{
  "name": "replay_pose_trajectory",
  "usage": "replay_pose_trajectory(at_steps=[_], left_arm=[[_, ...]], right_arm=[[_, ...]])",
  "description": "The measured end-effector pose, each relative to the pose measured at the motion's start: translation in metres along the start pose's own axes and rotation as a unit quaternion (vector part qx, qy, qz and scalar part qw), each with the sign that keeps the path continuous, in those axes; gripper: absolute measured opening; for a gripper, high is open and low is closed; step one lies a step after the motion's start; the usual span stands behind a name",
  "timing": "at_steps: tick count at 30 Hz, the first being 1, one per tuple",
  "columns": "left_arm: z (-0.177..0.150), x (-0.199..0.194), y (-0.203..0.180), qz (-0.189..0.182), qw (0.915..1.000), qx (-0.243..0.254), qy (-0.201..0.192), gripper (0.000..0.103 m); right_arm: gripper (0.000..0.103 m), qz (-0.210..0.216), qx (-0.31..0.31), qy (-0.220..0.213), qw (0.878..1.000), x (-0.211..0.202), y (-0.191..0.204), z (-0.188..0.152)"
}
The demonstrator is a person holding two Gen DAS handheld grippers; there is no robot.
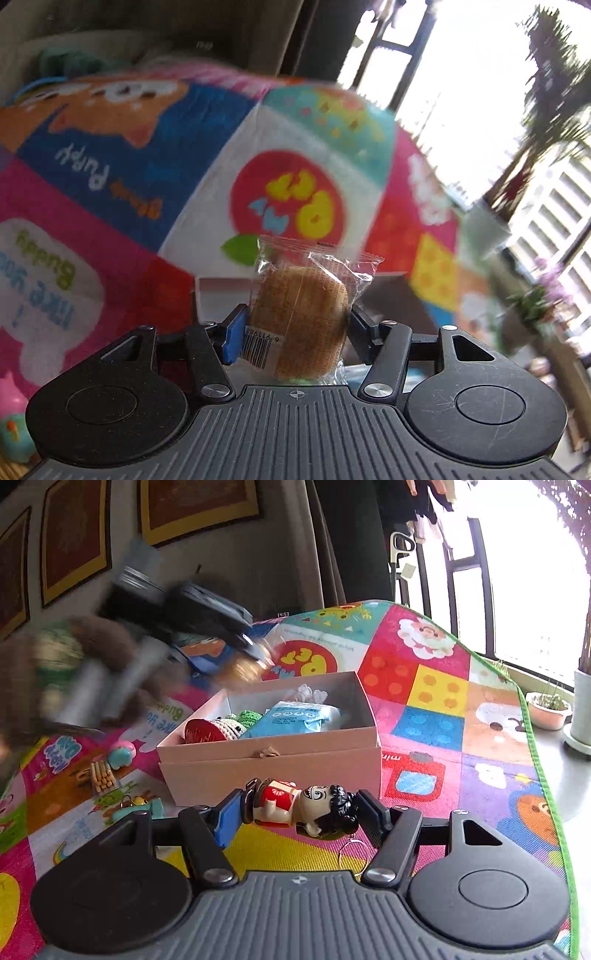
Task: Organize objects
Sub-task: 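Carry the wrapped bun into the pink box with the left gripper and release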
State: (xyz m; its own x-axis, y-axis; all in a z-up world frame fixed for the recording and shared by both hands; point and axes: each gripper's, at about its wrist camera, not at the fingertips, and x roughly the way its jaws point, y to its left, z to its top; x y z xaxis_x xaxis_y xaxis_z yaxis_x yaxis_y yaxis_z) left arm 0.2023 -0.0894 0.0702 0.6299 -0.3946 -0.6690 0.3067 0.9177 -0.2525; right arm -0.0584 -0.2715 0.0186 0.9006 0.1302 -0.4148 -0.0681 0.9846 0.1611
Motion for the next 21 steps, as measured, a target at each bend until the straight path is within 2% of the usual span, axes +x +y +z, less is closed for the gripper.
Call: replay_pose_trajectory(at_steps=[2, 5, 7, 9, 12, 16, 19, 21], left_arm=[[-0.009, 0.010, -0.008, 0.017, 0.9992, 0.032, 0.019, 0.063], [-0.016, 0.004, -0.023, 0.044, 0.9932, 0.095, 0.051, 0.063], [-0.019, -0.006, -0.023, 0.037, 0.9926, 0.097, 0.063, 0.062], [-0.021, -0.021, -0.023, 0.023, 0.9945, 0.084, 0.058, 0.062], [-0.029, -0.059, -0.016, -0.004, 0.9982, 0.059, 0.010, 0.060], [-0.048, -0.112, -0.001, -0.041, 0.9970, 0.020, -0.062, 0.060], [-0.076, -0.149, 0.013, -0.045, 0.9939, 0.013, -0.100, 0.060], [-0.099, -0.167, 0.020, -0.036, 0.9933, 0.021, -0.108, 0.060]], right_arm=[[0.065, 0.003, 0.003, -0.001, 1.000, 0.000, -0.001, 0.000], [0.065, 0.008, 0.004, 0.003, 1.000, 0.001, -0.001, 0.000], [0.065, 0.008, 0.005, 0.009, 1.000, 0.003, -0.001, 0.000], [0.065, 0.007, 0.007, 0.009, 1.000, 0.003, -0.001, 0.000], [0.065, 0.008, 0.009, 0.008, 1.000, 0.003, -0.002, 0.000], [0.065, 0.013, 0.009, 0.024, 1.000, 0.008, -0.003, 0.002], [0.065, 0.008, 0.000, 0.035, 0.999, 0.009, -0.004, 0.008], [0.065, 0.005, -0.010, 0.026, 1.000, 0.004, -0.006, 0.022]])
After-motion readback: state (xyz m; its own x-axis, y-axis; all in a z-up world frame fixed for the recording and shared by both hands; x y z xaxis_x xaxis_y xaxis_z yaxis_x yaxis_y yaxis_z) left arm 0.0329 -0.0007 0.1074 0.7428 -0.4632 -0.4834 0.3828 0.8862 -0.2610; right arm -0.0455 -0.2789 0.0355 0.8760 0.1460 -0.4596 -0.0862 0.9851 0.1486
